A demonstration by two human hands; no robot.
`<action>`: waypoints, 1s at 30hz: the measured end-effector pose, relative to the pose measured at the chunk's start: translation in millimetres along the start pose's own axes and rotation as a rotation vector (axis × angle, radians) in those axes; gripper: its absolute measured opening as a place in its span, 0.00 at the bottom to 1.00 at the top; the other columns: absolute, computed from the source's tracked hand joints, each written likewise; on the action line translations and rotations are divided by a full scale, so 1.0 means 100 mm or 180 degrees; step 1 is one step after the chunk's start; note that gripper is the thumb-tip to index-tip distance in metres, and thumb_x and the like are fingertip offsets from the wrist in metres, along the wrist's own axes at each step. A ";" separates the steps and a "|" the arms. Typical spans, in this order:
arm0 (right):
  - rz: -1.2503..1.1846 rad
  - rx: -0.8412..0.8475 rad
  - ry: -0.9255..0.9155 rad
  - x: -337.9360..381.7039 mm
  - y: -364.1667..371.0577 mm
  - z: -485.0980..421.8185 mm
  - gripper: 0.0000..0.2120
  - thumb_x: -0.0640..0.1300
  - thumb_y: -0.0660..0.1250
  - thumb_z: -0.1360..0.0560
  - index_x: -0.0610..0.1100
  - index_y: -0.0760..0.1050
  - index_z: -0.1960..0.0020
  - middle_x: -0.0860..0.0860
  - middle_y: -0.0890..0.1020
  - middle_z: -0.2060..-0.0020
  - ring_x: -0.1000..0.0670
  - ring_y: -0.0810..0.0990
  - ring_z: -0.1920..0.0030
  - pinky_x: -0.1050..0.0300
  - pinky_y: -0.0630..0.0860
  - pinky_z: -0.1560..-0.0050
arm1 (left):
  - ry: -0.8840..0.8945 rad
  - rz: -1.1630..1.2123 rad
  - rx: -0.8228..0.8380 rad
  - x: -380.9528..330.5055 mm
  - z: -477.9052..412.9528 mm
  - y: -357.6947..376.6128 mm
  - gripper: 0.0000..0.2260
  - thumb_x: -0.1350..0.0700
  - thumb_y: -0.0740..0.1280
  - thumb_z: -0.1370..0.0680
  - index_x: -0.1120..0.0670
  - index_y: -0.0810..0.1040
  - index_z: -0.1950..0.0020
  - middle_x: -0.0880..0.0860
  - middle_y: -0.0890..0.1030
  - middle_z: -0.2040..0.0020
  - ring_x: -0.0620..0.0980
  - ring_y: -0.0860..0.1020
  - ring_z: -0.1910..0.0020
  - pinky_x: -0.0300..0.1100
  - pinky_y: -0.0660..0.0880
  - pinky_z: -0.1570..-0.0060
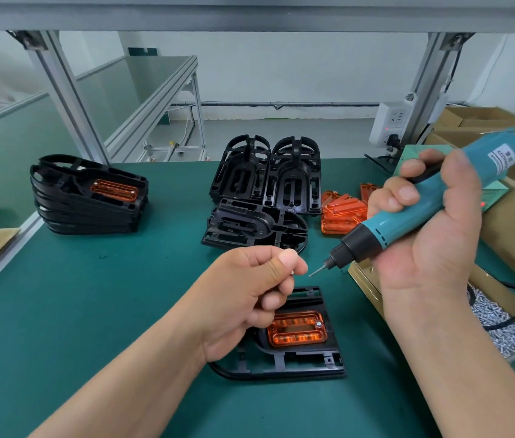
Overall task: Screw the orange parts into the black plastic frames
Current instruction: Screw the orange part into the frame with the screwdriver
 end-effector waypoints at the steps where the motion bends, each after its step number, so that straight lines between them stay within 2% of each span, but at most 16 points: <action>1: -0.0004 -0.0004 -0.0007 0.01 0.00 0.00 0.07 0.47 0.63 0.15 0.45 0.74 0.49 0.50 0.77 0.57 0.56 0.72 0.67 0.62 0.71 0.63 | -0.0016 0.0022 -0.0003 0.01 0.00 0.00 0.09 0.53 0.69 0.17 0.56 0.86 0.50 0.51 0.77 0.62 0.43 0.68 0.70 0.33 0.63 0.76; 9: 0.0020 -0.0056 -0.0030 0.02 0.01 0.00 0.07 0.48 0.63 0.15 0.45 0.73 0.49 0.50 0.77 0.57 0.55 0.72 0.67 0.62 0.71 0.62 | -0.0101 0.0301 0.0116 0.03 0.01 0.06 0.07 0.65 0.69 0.19 0.59 0.87 0.47 0.59 0.85 0.53 0.45 0.74 0.67 0.33 0.68 0.75; 23: 0.0113 0.0044 -0.0028 0.01 0.03 0.01 0.07 0.47 0.63 0.15 0.45 0.73 0.48 0.50 0.77 0.58 0.55 0.72 0.68 0.61 0.71 0.63 | -0.0123 0.0377 0.0116 0.01 0.01 0.06 0.08 0.66 0.70 0.20 0.57 0.88 0.49 0.60 0.85 0.53 0.45 0.75 0.68 0.33 0.68 0.76; 30: 0.0223 0.0138 -0.0076 0.01 0.06 0.02 0.07 0.47 0.61 0.13 0.45 0.73 0.48 0.51 0.77 0.58 0.55 0.72 0.68 0.61 0.71 0.63 | 0.0010 0.0134 0.0024 0.02 -0.01 0.04 0.08 0.66 0.71 0.20 0.56 0.88 0.50 0.62 0.86 0.51 0.45 0.76 0.68 0.34 0.68 0.76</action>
Point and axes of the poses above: each hand's wrist, its own z-axis away from the middle knuckle, its own y-axis out of the palm, x = y × z, the point moved 4 cm from there along -z, towards the middle knuckle
